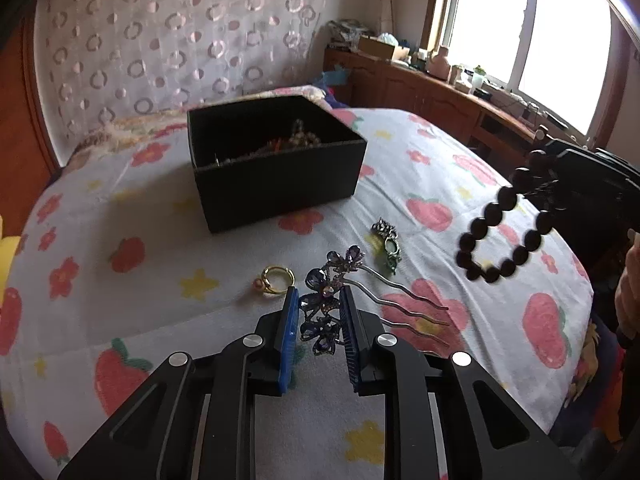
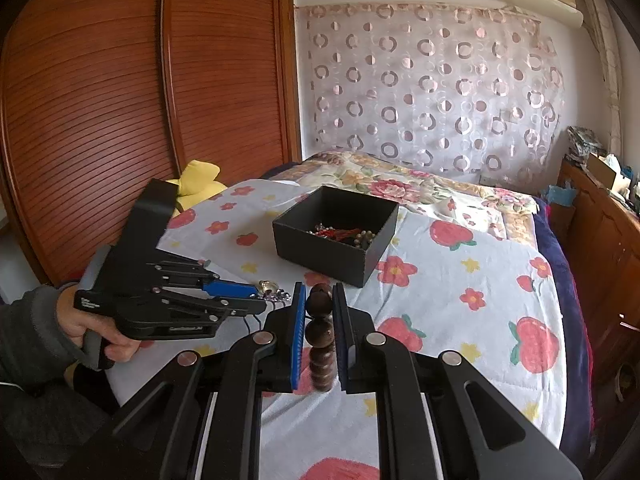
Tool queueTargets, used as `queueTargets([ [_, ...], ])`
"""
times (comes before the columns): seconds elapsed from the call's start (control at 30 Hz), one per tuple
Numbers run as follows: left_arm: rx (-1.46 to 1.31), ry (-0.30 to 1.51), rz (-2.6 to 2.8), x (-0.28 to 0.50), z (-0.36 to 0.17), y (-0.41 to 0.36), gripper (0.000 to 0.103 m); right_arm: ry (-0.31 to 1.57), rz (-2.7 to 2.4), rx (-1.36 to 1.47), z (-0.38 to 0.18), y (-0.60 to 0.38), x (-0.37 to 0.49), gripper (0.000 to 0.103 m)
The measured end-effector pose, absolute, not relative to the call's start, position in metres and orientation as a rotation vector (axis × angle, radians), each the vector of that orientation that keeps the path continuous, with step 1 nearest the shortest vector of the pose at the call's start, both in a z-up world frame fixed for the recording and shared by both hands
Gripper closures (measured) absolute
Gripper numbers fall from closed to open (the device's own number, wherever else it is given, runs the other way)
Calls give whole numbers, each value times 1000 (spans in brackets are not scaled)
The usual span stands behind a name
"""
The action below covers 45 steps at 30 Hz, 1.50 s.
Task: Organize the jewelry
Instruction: 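Lift the bead bracelet with the right tool while the left tool grasps the purple-flower hair comb, then carry the bead bracelet and hair comb over the black box and open both tools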
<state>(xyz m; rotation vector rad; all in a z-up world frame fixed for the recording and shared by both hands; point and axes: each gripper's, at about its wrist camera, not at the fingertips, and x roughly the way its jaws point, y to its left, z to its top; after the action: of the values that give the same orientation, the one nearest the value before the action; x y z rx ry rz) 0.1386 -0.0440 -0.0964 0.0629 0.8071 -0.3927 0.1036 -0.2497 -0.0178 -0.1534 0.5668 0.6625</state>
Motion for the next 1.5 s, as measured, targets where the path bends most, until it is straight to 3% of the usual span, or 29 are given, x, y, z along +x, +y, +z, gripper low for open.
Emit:
queueTargets([
  [0.8, 6, 657, -334, 156, -32, -13, 84, 470, 635, -175, 41, -219, 168, 88],
  [1.33, 29, 629, -241, 201, -11, 0, 84, 636, 629, -179, 18, -175, 251, 88],
  [1.47, 27, 642, -227, 213, -16, 2, 84, 641, 598, -157, 14, -182, 251, 58],
  [1.5, 27, 647, -219, 217, -17, 2, 84, 642, 593, -152, 14, -185, 251, 58],
])
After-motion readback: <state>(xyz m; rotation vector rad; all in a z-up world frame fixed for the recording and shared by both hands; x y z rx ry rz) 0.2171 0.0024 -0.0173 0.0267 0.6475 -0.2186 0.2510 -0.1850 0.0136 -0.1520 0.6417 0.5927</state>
